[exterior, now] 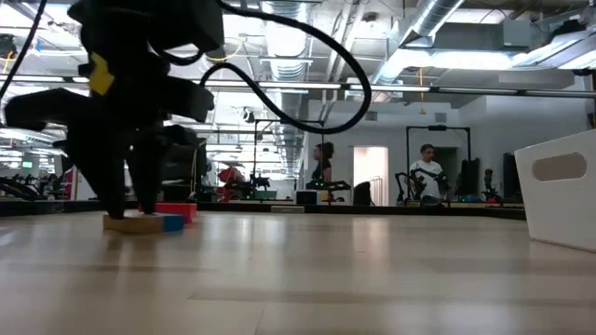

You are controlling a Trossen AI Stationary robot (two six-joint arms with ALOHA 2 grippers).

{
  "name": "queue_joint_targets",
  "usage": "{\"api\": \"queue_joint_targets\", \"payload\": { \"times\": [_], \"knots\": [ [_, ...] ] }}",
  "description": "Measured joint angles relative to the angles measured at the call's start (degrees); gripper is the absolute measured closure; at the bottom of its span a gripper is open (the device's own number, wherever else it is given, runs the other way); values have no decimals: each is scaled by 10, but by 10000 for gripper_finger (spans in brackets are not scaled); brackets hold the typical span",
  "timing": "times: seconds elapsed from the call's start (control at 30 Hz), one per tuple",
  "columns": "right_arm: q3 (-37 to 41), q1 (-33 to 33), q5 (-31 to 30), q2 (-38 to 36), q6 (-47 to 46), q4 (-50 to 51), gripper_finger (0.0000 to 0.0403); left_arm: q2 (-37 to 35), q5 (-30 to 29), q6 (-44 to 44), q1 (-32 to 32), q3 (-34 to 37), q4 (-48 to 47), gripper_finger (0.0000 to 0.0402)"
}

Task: Sort blocks by size
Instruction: Put the big brown block into the gray bin

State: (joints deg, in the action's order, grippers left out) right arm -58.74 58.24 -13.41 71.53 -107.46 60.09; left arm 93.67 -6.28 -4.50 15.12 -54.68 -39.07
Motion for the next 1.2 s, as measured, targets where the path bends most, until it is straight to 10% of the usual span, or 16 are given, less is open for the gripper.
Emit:
{"api": "queue_joint_targets", "payload": {
  "times": [1.2],
  "knots": [
    [0, -7, 0, 0, 1, -2, 143, -42, -55, 1, 27, -3, -63, 210]
  ]
}}
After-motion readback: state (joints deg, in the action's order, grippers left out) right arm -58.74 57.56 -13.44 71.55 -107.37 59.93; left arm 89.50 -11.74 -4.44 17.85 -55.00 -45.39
